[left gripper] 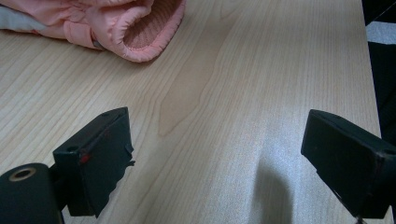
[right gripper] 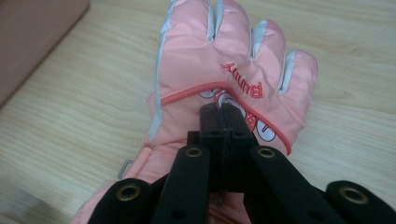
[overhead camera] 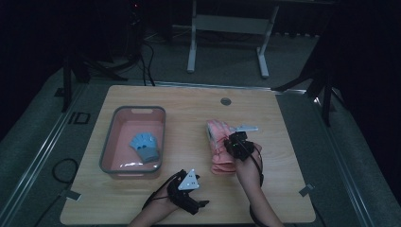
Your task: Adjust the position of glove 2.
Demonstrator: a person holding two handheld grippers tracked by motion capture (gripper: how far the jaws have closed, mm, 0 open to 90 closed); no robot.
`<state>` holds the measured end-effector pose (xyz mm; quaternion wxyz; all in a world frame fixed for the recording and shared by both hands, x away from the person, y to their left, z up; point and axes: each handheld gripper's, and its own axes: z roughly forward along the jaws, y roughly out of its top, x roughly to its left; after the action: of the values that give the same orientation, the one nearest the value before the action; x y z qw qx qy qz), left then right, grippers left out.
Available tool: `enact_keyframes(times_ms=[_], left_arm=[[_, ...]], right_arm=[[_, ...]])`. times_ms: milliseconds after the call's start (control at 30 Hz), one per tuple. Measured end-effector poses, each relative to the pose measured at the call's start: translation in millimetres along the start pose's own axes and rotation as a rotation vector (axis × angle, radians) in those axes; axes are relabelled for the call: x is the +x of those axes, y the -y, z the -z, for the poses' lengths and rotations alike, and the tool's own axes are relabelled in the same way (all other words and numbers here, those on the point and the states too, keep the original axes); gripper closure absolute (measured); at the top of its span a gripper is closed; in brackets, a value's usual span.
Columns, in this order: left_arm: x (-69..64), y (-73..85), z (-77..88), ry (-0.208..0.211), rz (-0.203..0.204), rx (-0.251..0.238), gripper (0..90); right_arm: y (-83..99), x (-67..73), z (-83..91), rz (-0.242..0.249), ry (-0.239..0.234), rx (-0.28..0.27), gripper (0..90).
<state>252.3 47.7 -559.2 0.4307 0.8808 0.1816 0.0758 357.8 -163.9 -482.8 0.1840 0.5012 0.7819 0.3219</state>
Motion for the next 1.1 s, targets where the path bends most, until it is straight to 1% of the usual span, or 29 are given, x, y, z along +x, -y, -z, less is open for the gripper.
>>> enact_keyframes(times_ms=[67, 133, 200, 333, 433, 467, 500, 533, 600, 633, 733, 833, 867, 900, 933, 967, 1000, 1033, 1067, 1100], left_arm=[[0.0, 0.0, 0.0, -0.001, -0.004, 0.003, 9.1], [-0.3, 0.0, -0.3, -0.001, -0.004, 0.006, 9.1], [-0.4, -0.1, -0.2, 0.000, -0.004, 0.004, 9.1], [-0.4, -0.2, -0.3, 0.000, -0.003, 0.006, 9.1], [-0.2, -0.3, -0.1, -0.001, -0.001, 0.003, 9.1], [-0.2, -0.3, -0.1, -0.002, -0.001, 0.003, 9.1], [-0.1, -0.2, 0.0, -0.001, -0.001, 0.004, 9.1], [-0.1, -0.1, -0.1, -0.001, -0.001, 0.005, 9.2], [-0.2, 0.0, -0.2, -0.002, -0.002, 0.007, 9.1], [0.0, 0.1, -0.1, -0.002, -0.001, 0.007, 9.1], [0.9, 0.4, 0.8, -0.003, 0.011, 0.000, 9.1], [1.9, 0.5, 0.5, 0.000, 0.022, 0.001, 9.1], [2.0, 0.4, 0.5, 0.000, 0.023, 0.003, 9.1], [1.9, 0.3, 0.5, -0.001, 0.024, 0.002, 9.1], [1.8, 0.1, 0.6, -0.001, 0.025, 0.000, 9.1], [1.7, -0.3, 0.9, -0.002, 0.028, -0.002, 9.1], [1.6, -0.7, 1.4, -0.003, 0.034, -0.005, 9.1], [1.6, -1.3, 1.8, -0.005, 0.043, -0.010, 9.1], [1.6, -2.1, 2.4, -0.008, 0.049, -0.012, 9.1], [1.6, -2.1, 2.4, -0.008, 0.049, -0.012, 9.1]], right_arm=[[3.2, -0.6, -3.5, -0.008, 0.002, -0.001, 88.9], [6.9, -1.3, -5.7, -0.018, 0.011, -0.014, 88.9], [9.6, -0.9, -8.1, -0.014, 0.015, -0.014, 88.9], [11.4, -0.2, -9.6, 0.007, 0.009, -0.012, 87.8], [9.2, -1.1, -5.6, 0.009, -0.015, -0.028, 82.4], [8.4, -1.6, -3.4, 0.014, -0.024, -0.036, 79.4], [7.6, -1.9, -1.3, 0.023, -0.031, -0.041, 74.5], [7.0, -2.7, 1.2, 0.042, -0.038, -0.051, 69.9], [6.6, -5.2, 5.0, 0.053, -0.048, -0.066, 65.2], [6.6, -7.5, 7.3, 0.053, -0.056, -0.074, 63.0], [6.9, -16.0, 16.6, 0.046, -0.065, -0.109, 51.0], [6.9, -26.0, 24.9, 0.039, -0.079, -0.130, 35.3], [7.4, -30.3, 27.1, 0.048, -0.101, -0.130, 29.5], [7.6, -33.0, 27.7, 0.054, -0.110, -0.129, 25.4], [8.1, -36.3, 28.8, 0.046, -0.115, -0.129, 23.4], [8.9, -39.7, 29.7, 0.052, -0.142, -0.133, 18.1], [9.5, -42.4, 30.0, 0.062, -0.166, -0.124, 13.5], [10.4, -44.6, 30.4, 0.069, -0.165, -0.116, 15.0], [11.6, -47.0, 30.7, 0.084, -0.166, -0.106, 13.6], [11.6, -47.0, 30.7, 0.084, -0.166, -0.106, 13.6]])
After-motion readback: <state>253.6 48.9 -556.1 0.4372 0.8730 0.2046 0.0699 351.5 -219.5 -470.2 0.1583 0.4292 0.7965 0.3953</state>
